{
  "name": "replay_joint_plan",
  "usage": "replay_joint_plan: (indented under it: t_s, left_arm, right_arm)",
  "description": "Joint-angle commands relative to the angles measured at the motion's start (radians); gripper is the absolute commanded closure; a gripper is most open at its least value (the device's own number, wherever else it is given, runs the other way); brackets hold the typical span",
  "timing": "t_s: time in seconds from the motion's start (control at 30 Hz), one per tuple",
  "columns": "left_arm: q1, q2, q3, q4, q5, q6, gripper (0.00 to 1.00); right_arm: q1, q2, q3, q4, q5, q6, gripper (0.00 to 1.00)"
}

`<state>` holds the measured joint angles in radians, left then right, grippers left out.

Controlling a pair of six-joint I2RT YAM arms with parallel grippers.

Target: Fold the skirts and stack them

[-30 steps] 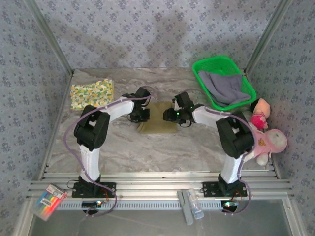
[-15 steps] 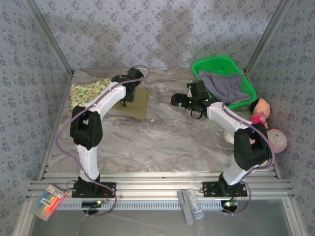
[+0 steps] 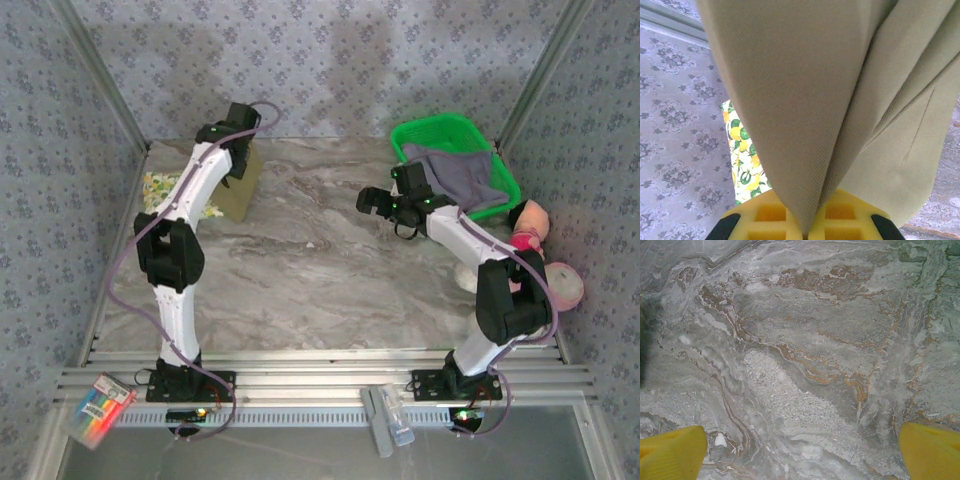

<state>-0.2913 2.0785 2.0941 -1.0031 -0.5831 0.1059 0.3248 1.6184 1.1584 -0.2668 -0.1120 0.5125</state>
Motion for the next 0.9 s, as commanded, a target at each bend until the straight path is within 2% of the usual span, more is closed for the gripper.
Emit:
replay_joint_plan:
  t_s: [0.0, 0.13, 0.23, 0.3, 0.57, 0.7, 0.87]
  left_arm:
    - [0.044, -0.003, 0.105, -0.069, 0.121, 0.041, 1.00]
    - [0.113, -0.001, 0.152, -0.086, 0.227, 0.042, 1.00]
    - [0.182, 0.019, 0.182, -0.111, 0.400, 0.011, 1.00]
    - [0.208, 0.032, 0.185, -0.125, 0.461, 0.005, 1.00]
    - [0.305, 0.083, 0.196, -0.134, 0.516, -0.017, 1.00]
    - [0.368, 0.102, 0.205, -0.145, 0.632, -0.024, 1.00]
    - [0.421, 0.123, 0.214, -0.157, 0.677, 0.009, 1.00]
  right_arm:
    - [-0.003, 0.006, 0.026, -0.032, -0.007, 0.023, 0.00]
    - [-0.003, 0.007, 0.024, -0.031, -0.011, 0.030, 0.00]
    - [-0.004, 0.009, 0.025, -0.031, -0.011, 0.030, 0.00]
    - [-0.004, 0.012, 0.026, -0.033, -0.010, 0.028, 0.00]
    - [-0.007, 0.011, 0.026, -0.043, -0.009, 0.017, 0.00]
    - [-0.006, 0.004, 0.025, -0.052, -0.004, 0.012, 0.00]
    - [-0.008, -0.003, 0.026, -0.064, 0.004, 0.008, 0.00]
